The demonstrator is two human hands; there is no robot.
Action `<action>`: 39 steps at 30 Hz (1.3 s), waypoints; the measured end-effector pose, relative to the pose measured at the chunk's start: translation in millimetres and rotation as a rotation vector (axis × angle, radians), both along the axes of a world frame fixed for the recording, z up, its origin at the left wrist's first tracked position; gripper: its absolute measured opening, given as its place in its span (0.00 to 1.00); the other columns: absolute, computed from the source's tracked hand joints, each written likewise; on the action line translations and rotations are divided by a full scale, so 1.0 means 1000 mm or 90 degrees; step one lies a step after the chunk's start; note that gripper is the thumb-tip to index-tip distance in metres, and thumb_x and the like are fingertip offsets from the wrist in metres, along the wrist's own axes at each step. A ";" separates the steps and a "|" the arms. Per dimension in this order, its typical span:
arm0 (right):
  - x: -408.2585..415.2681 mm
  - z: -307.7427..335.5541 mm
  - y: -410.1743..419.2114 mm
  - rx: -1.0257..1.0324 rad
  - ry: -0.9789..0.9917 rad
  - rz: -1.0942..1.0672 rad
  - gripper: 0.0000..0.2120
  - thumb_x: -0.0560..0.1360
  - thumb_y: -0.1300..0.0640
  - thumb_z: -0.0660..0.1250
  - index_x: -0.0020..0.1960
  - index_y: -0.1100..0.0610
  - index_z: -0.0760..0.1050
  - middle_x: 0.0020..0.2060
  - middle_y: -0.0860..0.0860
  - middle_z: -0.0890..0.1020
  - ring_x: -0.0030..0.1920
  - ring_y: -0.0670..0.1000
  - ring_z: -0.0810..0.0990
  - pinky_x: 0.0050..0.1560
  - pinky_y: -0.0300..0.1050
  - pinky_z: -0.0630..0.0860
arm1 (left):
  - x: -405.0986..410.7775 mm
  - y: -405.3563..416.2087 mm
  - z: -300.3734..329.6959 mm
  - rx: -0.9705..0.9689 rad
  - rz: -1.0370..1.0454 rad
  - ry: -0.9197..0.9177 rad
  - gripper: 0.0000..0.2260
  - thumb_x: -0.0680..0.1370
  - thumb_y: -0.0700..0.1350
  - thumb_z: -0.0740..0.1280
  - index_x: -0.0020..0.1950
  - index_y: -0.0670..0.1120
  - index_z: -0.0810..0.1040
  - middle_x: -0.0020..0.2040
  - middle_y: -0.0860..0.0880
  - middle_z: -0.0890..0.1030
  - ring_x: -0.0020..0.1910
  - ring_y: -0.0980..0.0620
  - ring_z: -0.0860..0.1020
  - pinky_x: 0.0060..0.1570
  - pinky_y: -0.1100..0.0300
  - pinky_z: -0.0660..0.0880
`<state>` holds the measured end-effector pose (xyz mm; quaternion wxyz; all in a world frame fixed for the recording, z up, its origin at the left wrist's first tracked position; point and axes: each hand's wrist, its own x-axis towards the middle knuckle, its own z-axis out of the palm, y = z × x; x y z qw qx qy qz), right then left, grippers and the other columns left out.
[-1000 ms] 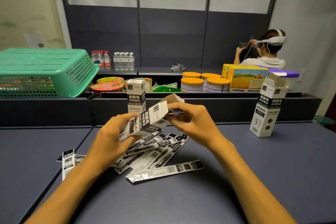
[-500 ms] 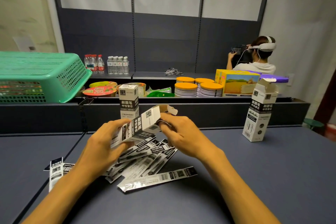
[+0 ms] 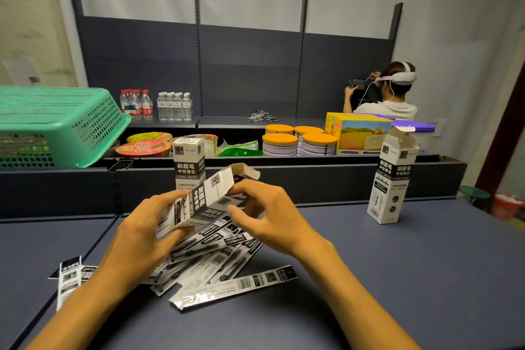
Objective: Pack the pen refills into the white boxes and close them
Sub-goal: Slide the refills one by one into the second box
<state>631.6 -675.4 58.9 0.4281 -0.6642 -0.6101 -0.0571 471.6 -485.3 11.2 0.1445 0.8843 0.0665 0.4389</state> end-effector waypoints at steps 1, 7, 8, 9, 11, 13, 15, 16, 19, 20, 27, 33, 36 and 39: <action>-0.001 0.001 -0.001 -0.010 0.009 0.006 0.12 0.76 0.47 0.64 0.59 0.46 0.74 0.56 0.46 0.82 0.39 0.48 0.81 0.40 0.49 0.81 | 0.000 0.000 0.000 -0.002 0.000 0.002 0.29 0.68 0.54 0.71 0.68 0.61 0.67 0.56 0.59 0.75 0.53 0.56 0.76 0.50 0.61 0.74; -0.004 0.006 -0.005 -0.043 0.095 0.056 0.11 0.78 0.54 0.67 0.60 0.53 0.76 0.58 0.47 0.82 0.31 0.47 0.82 0.37 0.48 0.82 | 0.000 0.002 -0.002 0.006 0.010 0.015 0.31 0.68 0.48 0.76 0.69 0.55 0.69 0.56 0.57 0.76 0.52 0.54 0.77 0.50 0.56 0.77; -0.004 0.007 -0.006 -0.056 0.100 0.063 0.12 0.78 0.54 0.66 0.61 0.54 0.77 0.60 0.46 0.81 0.30 0.48 0.82 0.37 0.47 0.82 | 0.000 0.002 -0.002 0.013 0.011 0.018 0.32 0.68 0.48 0.77 0.69 0.55 0.70 0.56 0.57 0.76 0.52 0.54 0.78 0.49 0.56 0.77; -0.004 0.006 -0.006 -0.071 0.097 0.065 0.13 0.79 0.53 0.66 0.62 0.54 0.77 0.61 0.45 0.80 0.30 0.48 0.81 0.36 0.46 0.82 | -0.001 0.002 -0.002 0.018 0.012 0.021 0.32 0.67 0.48 0.77 0.69 0.54 0.70 0.56 0.57 0.76 0.52 0.55 0.78 0.49 0.56 0.78; -0.004 0.003 -0.003 -0.107 0.073 0.057 0.17 0.79 0.49 0.65 0.65 0.51 0.77 0.64 0.45 0.78 0.34 0.43 0.80 0.38 0.42 0.80 | 0.000 0.000 -0.001 0.021 0.004 0.021 0.31 0.67 0.48 0.77 0.68 0.55 0.70 0.56 0.57 0.77 0.53 0.56 0.77 0.49 0.58 0.78; -0.004 0.000 0.001 -0.153 0.028 0.033 0.21 0.78 0.44 0.63 0.68 0.48 0.74 0.66 0.44 0.77 0.42 0.36 0.77 0.45 0.37 0.77 | 0.001 -0.003 0.001 0.030 -0.011 0.017 0.30 0.68 0.50 0.76 0.68 0.55 0.70 0.57 0.62 0.75 0.54 0.59 0.76 0.51 0.61 0.76; -0.005 -0.001 0.004 -0.185 -0.011 0.014 0.22 0.78 0.41 0.62 0.71 0.45 0.70 0.67 0.44 0.75 0.42 0.34 0.73 0.47 0.35 0.72 | 0.002 -0.004 0.002 0.036 -0.015 0.015 0.30 0.68 0.51 0.75 0.68 0.55 0.70 0.56 0.64 0.73 0.54 0.59 0.76 0.51 0.62 0.76; -0.006 0.000 0.004 -0.195 -0.018 0.009 0.23 0.78 0.41 0.62 0.71 0.44 0.69 0.68 0.44 0.74 0.41 0.34 0.73 0.48 0.36 0.73 | 0.003 -0.003 0.002 0.035 -0.014 0.012 0.31 0.67 0.50 0.76 0.68 0.55 0.70 0.56 0.62 0.74 0.54 0.58 0.76 0.51 0.60 0.77; -0.006 0.000 0.002 -0.178 -0.078 -0.029 0.24 0.79 0.40 0.61 0.73 0.45 0.66 0.68 0.45 0.75 0.51 0.42 0.78 0.54 0.46 0.78 | 0.003 -0.003 0.002 0.020 -0.014 0.005 0.31 0.68 0.47 0.77 0.68 0.56 0.69 0.57 0.57 0.77 0.54 0.55 0.78 0.52 0.55 0.78; -0.006 -0.001 0.001 -0.153 -0.090 -0.031 0.24 0.79 0.41 0.61 0.72 0.44 0.65 0.66 0.45 0.76 0.50 0.44 0.79 0.53 0.48 0.79 | 0.003 -0.004 0.002 0.013 -0.015 0.001 0.31 0.68 0.48 0.76 0.68 0.56 0.69 0.57 0.56 0.77 0.54 0.54 0.78 0.52 0.54 0.78; -0.002 0.006 -0.005 0.151 0.053 0.061 0.16 0.79 0.49 0.59 0.62 0.54 0.75 0.52 0.49 0.81 0.36 0.49 0.82 0.36 0.48 0.81 | 0.001 0.005 0.003 -0.025 0.021 -0.013 0.30 0.69 0.45 0.77 0.68 0.55 0.70 0.58 0.51 0.80 0.52 0.51 0.79 0.50 0.49 0.80; 0.028 0.001 -0.005 0.021 0.080 -0.107 0.04 0.79 0.55 0.66 0.46 0.51 0.79 0.38 0.46 0.82 0.33 0.42 0.78 0.37 0.39 0.76 | -0.001 0.008 0.003 -0.040 0.047 -0.013 0.29 0.69 0.46 0.77 0.68 0.54 0.70 0.58 0.53 0.79 0.53 0.52 0.78 0.51 0.49 0.79; 0.042 -0.016 -0.001 -0.256 -0.075 -0.182 0.05 0.76 0.48 0.68 0.51 0.45 0.79 0.46 0.42 0.81 0.44 0.42 0.78 0.46 0.43 0.78 | -0.002 0.008 0.003 -0.053 0.056 -0.007 0.29 0.70 0.47 0.77 0.68 0.54 0.70 0.57 0.56 0.77 0.54 0.53 0.77 0.52 0.52 0.79; 0.040 -0.027 0.005 -0.387 -0.113 -0.159 0.16 0.73 0.43 0.70 0.60 0.45 0.78 0.55 0.43 0.80 0.54 0.44 0.77 0.54 0.47 0.78 | -0.003 0.008 0.002 -0.056 0.064 0.004 0.29 0.70 0.47 0.77 0.68 0.53 0.70 0.57 0.53 0.78 0.53 0.53 0.77 0.50 0.53 0.79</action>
